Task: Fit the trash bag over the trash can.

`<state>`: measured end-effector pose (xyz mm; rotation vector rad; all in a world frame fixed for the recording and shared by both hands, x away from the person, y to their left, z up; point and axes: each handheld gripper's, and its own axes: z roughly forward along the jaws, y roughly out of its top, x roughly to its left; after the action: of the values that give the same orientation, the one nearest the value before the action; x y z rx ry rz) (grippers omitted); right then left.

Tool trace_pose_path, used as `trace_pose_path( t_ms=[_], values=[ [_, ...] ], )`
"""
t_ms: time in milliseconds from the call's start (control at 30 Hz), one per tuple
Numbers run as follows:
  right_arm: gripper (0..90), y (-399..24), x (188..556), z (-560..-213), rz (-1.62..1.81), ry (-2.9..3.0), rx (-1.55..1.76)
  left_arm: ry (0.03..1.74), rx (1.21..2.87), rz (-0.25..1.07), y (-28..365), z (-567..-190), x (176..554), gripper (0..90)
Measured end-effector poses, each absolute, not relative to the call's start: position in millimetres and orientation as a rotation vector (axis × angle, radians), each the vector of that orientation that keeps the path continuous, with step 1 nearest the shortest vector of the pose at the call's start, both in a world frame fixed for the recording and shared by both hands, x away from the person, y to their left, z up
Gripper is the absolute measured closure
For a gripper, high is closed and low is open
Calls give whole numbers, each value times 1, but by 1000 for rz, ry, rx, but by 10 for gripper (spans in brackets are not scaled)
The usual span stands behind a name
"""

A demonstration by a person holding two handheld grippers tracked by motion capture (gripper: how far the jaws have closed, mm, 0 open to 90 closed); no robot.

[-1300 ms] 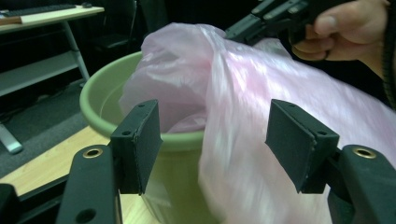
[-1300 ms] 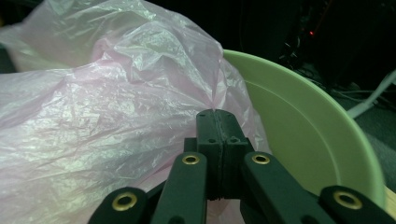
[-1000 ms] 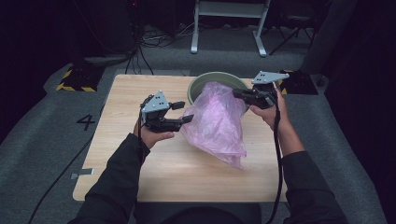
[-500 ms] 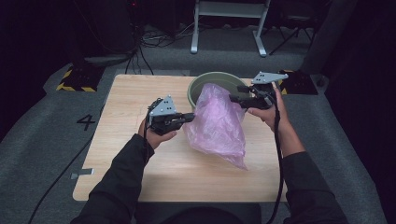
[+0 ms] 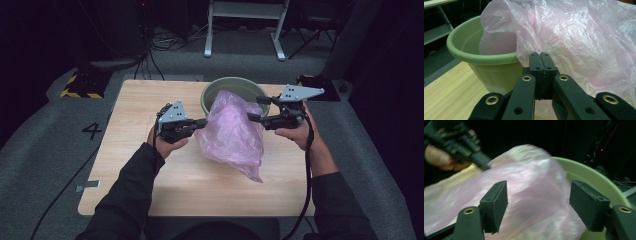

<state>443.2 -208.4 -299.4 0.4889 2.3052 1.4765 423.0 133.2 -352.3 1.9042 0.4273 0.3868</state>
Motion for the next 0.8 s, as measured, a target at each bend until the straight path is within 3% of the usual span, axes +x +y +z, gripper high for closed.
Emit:
trace_pose_path(
  t_ms=[400, 433, 500, 667, 800],
  values=[
    [243, -192, 429, -315, 1435, 2427, 378, 429, 1907, 403, 129, -347, 428, 898],
    [266, -190, 430, -316, 1421, 2426, 388, 427, 1908, 404, 128, -347, 428, 898],
    [440, -185, 433, -318, 1355, 2415, 427, 423, 1905, 401, 127, -347, 427, 898],
    [753, -180, 439, -320, 1340, 2411, 427, 418, 1896, 399, 130, -346, 427, 896],
    [852, -179, 441, -318, 1359, 2398, 426, 416, 1892, 395, 133, -345, 427, 847]
  ],
)
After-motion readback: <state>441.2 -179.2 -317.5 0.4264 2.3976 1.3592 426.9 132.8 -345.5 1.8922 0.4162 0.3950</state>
